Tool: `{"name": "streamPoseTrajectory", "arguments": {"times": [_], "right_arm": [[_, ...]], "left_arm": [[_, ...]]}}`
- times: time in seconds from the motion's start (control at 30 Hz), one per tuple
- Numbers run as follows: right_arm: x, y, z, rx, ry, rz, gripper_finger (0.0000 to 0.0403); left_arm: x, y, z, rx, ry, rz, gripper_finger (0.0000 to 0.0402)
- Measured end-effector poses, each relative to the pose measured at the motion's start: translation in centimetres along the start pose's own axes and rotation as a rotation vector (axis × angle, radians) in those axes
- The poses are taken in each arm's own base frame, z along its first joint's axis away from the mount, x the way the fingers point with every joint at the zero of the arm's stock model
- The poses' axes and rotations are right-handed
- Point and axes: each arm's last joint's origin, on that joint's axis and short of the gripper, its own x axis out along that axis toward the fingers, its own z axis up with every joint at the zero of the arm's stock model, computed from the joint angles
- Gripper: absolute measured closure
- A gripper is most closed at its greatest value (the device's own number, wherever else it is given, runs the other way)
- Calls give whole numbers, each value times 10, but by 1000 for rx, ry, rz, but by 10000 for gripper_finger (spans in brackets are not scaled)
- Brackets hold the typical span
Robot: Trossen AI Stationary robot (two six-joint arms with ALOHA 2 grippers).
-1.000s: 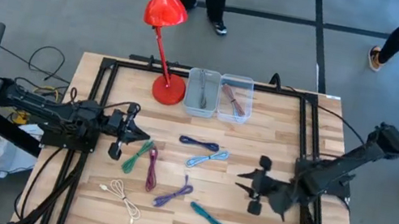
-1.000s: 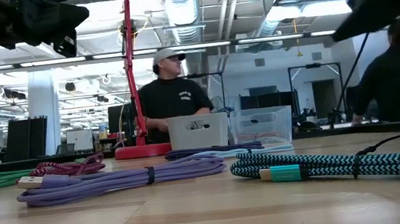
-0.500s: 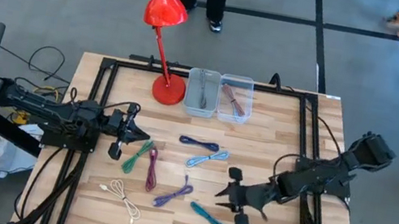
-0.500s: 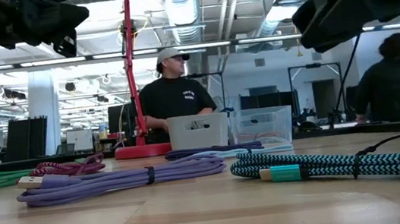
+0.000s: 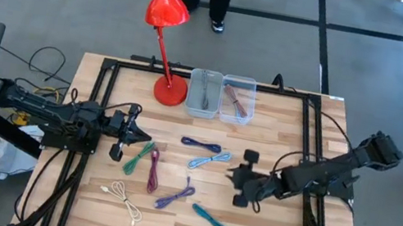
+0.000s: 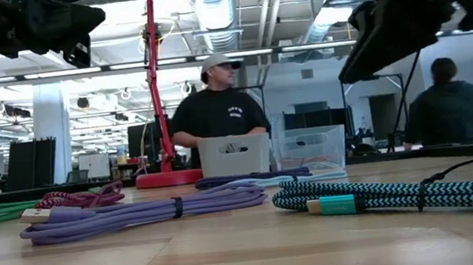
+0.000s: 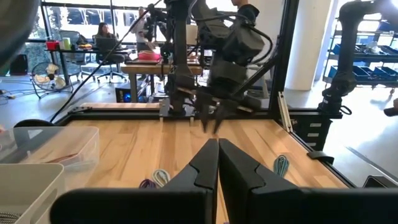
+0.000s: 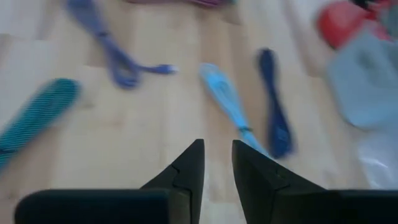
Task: Pick & Place USB Port
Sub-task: Put the black and violet charger cable into the gray bin
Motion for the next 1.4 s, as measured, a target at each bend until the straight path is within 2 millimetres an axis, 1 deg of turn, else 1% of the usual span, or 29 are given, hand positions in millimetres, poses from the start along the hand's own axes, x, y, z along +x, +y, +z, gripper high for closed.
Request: {"name": "streamPoseTrajectory", "arguments": {"times": [0.17, 0.3, 0.4, 0.57, 0.8, 1.0, 1.17, 1.27, 1.4], "right_arm": [[-5, -20, -6, 85, 92, -77, 330], [-6, -29, -16, 117, 194, -134, 330], [-5, -34, -19, 109, 221, -179, 330], [0, -44, -15, 48, 195, -229, 330], [15, -76, -6, 48, 177, -273, 330], [24, -101, 0, 76, 151, -240, 330], [27, -115, 0, 98, 149, -250, 330], [29, -115, 1, 116, 132, -179, 330], [36, -107, 5, 122, 85, -30, 330]], "left_arm": [[0, 0, 0, 0, 0, 0, 389], [0, 0, 0, 0, 0, 0, 389], [0, 0, 0, 0, 0, 0, 389], [0, 0, 0, 0, 0, 0, 389], [0, 0, 0, 0, 0, 0, 389], [0, 0, 0, 0, 0, 0, 389], [0, 0, 0, 0, 0, 0, 389], [0, 0, 0, 0, 0, 0, 389], [0, 0, 0, 0, 0, 0, 389]]}}
